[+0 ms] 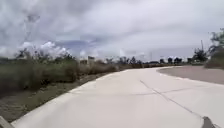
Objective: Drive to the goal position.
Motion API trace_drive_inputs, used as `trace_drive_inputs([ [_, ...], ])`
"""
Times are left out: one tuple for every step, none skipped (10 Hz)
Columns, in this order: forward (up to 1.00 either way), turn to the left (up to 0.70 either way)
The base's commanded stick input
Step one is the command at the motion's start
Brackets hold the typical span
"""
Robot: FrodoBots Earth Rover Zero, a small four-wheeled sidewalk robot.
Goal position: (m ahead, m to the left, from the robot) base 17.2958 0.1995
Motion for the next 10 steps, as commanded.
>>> trace_drive_inputs([
  [0.85,0.00],
  [0.85,0.00],
  [0.85,0.00],
  [0.85,0.00],
  [0.85,0.00],
  [0.85,0.00],
  [0.85,0.00],
  [0.85,0.00],
  [0.85,0.00],
  [0.85,0.00],
])
